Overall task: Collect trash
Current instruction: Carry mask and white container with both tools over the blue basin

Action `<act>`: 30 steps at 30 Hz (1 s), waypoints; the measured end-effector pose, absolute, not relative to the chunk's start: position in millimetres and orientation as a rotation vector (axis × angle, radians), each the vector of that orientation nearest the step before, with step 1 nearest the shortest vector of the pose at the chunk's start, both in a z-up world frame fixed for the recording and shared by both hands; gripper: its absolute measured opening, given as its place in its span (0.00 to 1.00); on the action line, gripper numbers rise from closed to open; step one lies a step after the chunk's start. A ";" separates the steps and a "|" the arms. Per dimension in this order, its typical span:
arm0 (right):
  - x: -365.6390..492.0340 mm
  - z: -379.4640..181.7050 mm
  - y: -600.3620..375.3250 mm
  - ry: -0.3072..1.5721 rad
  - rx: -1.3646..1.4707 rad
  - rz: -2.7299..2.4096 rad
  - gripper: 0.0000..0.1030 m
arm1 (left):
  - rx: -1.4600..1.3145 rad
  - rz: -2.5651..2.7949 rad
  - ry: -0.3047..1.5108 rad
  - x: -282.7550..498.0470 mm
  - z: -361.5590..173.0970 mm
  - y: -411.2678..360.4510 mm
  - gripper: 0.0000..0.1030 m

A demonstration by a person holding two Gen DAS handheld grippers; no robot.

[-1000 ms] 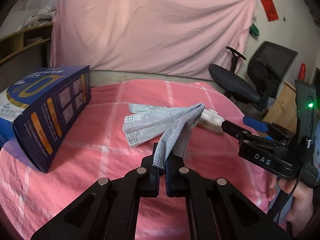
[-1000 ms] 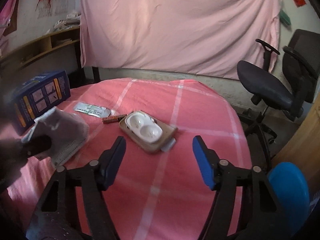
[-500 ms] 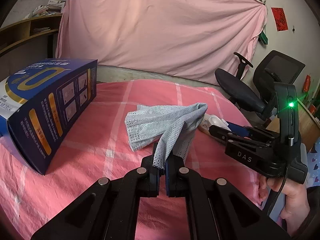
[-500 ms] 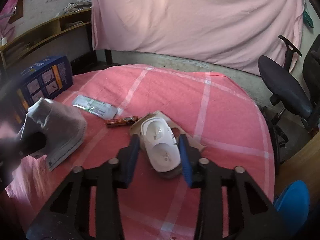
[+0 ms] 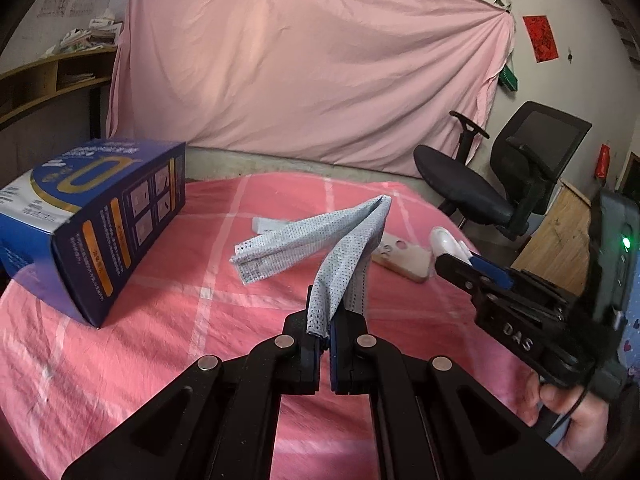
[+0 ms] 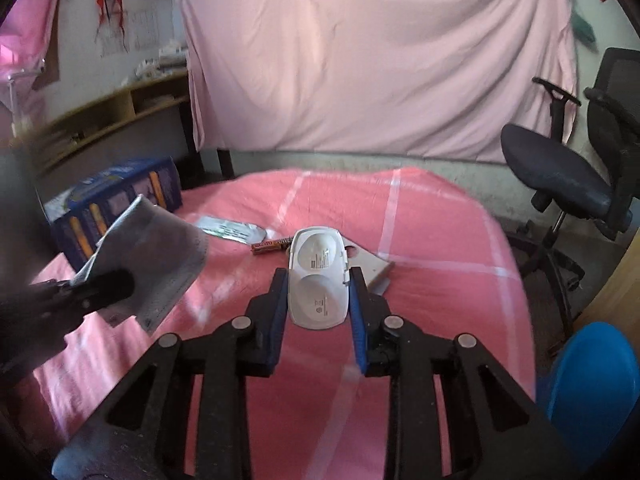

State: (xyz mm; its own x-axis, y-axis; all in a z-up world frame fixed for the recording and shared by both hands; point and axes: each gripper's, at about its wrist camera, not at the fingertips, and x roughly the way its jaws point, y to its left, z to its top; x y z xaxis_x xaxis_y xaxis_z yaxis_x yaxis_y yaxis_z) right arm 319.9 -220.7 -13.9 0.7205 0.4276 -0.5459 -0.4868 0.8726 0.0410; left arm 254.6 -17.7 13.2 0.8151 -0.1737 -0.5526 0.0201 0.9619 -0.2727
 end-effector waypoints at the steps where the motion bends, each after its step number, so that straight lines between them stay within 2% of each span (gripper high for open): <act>1: 315.9 -10.1 -222.8 0.559 -0.109 0.502 0.52 | -0.258 -0.106 0.603 252.0 16.0 -20.7 0.01; 15: 234.9 63.9 -300.7 0.134 0.014 0.347 0.53 | -0.150 -0.204 0.360 228.4 81.6 -85.6 0.01; 22: 215.6 73.1 -349.3 0.073 0.022 0.188 0.53 | -0.096 -0.337 0.264 233.9 99.6 -140.7 0.01; 30: 214.0 67.1 -414.8 0.118 0.105 0.018 0.53 | -0.056 -0.479 0.313 255.2 95.1 -219.3 0.01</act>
